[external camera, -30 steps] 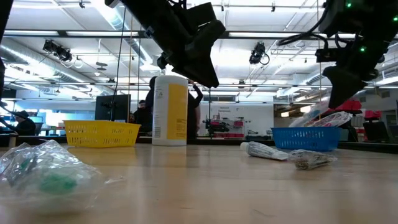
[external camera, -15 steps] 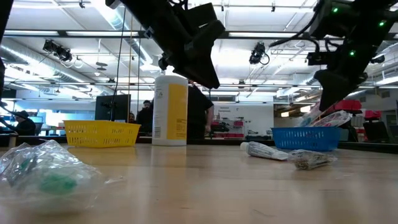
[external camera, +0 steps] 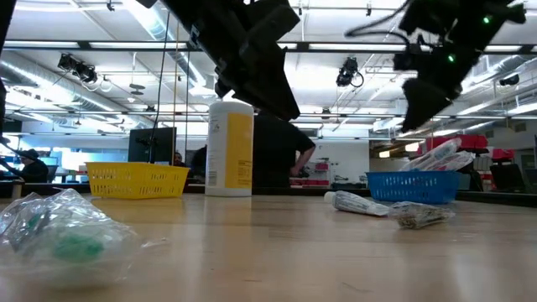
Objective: Pick & Place Travel size toiletries
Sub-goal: Put the white toothpaste into the bottom yellow bin
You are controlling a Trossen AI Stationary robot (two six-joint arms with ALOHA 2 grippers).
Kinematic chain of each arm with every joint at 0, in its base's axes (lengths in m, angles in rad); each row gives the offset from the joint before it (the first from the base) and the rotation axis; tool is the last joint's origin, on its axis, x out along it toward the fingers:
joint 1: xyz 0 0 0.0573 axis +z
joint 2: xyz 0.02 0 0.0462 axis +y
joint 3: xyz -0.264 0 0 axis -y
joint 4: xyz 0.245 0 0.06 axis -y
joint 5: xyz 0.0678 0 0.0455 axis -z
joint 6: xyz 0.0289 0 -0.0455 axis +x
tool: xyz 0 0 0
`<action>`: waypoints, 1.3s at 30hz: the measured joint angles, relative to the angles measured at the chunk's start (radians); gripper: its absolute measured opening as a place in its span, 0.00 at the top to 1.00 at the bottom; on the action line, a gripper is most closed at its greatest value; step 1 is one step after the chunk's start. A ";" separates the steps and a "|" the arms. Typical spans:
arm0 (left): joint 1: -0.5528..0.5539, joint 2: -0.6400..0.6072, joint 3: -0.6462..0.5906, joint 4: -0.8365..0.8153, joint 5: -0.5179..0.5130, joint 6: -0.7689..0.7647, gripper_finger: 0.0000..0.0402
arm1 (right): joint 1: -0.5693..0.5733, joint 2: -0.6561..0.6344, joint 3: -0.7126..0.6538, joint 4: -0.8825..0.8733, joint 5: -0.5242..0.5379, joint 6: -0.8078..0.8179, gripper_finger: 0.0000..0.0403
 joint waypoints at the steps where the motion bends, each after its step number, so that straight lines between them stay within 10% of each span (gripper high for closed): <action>1: -0.002 0.000 0.000 0.000 0.008 0.000 0.75 | 0.001 0.000 0.021 0.009 -0.005 -0.006 0.37; 13: -0.038 0.000 0.000 0.000 0.148 0.073 0.75 | 0.054 0.001 0.011 0.398 -0.600 -0.107 0.45; 28: -0.062 0.000 0.000 0.000 0.144 0.109 0.75 | 0.274 0.018 -0.227 0.734 -0.593 0.085 0.48; 39: -0.063 0.000 0.000 -0.011 0.144 0.129 0.75 | 0.432 0.081 -0.285 0.923 -0.596 -0.075 0.46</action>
